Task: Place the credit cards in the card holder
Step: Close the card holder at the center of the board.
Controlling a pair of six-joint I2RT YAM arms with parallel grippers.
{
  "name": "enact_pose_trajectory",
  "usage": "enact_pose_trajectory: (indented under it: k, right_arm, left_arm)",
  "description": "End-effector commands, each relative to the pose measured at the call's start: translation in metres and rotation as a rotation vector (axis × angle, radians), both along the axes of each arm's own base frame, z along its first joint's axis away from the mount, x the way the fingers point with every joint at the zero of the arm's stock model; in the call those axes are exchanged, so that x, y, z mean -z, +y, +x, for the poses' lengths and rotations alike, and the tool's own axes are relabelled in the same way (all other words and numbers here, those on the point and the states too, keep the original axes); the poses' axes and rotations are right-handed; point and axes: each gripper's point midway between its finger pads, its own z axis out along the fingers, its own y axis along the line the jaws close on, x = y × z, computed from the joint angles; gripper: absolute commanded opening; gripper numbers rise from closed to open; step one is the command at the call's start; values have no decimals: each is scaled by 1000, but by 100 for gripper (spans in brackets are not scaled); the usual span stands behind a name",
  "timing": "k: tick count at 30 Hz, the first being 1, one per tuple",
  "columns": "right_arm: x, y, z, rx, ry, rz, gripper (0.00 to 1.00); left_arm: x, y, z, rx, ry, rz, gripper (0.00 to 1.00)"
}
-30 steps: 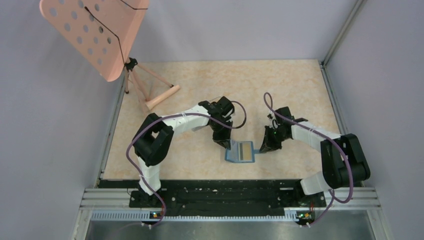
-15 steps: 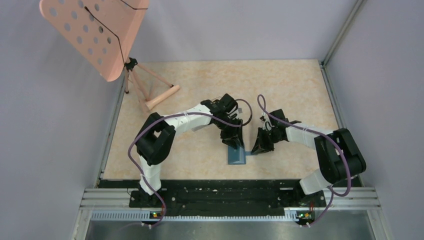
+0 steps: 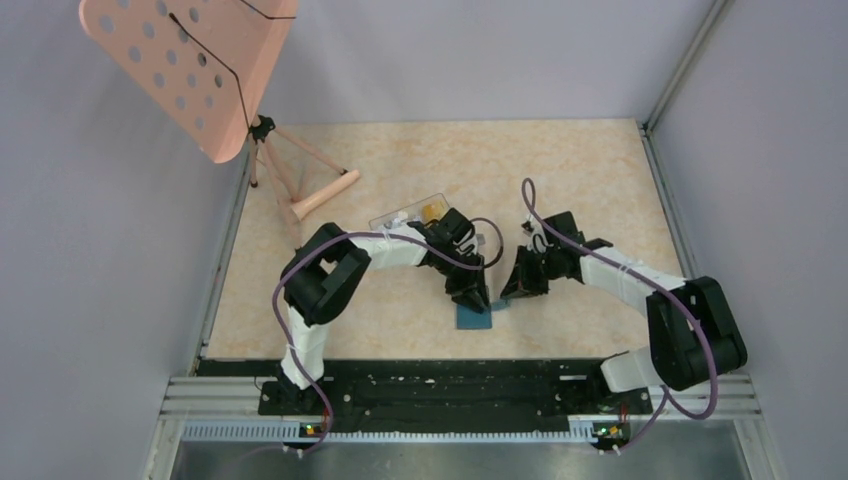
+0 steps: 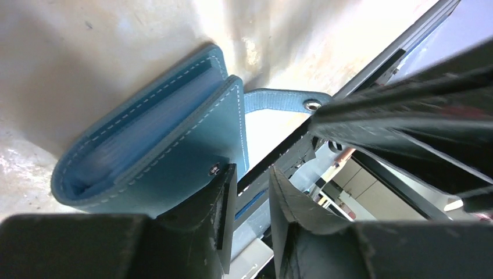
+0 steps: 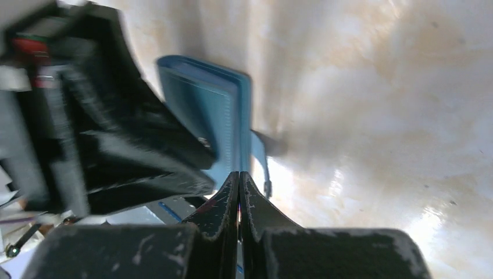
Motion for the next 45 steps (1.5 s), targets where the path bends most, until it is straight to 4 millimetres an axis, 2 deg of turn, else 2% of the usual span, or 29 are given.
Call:
enact_pose_trajectory:
  k: [1,8,14,18,22,28,32,37,39,41,45]
  right_arm:
    - [-38,19,15,-51,-113,100,0]
    - [-59,45,23,-122,-134,277,0]
    - [-57,53,23,-153,-109,326,0]
    - [-55,53,23,-160,-105,326,0]
    - [-54,54,24,-162,-102,330,0]
    - [-55,55,25,-166,-112,328,0]
    - [-35,55,19,-157,-68,304,0]
    - [6,48,15,-126,8,196,0]
    - [21,42,18,-105,29,129,0]
    - [34,35,21,-87,47,65,0]
    - [45,28,23,-64,64,8,0]
  left_arm:
    - [-32,-13,14,-32,-92,-151,28]
    - [-55,6,24,-66,-195,-118,20]
    - [-37,35,11,-32,-197,32,9]
    - [-22,48,4,-20,-193,84,7]
    - [-8,46,2,-1,-173,102,5]
    - [1,29,8,31,-171,103,5]
    - [3,20,13,24,-174,91,6]
    - [11,15,13,23,-152,85,7]
    - [7,13,12,23,-157,69,9]
    - [-4,10,12,12,-171,28,15]
    - [-23,0,10,-13,-174,-70,37]
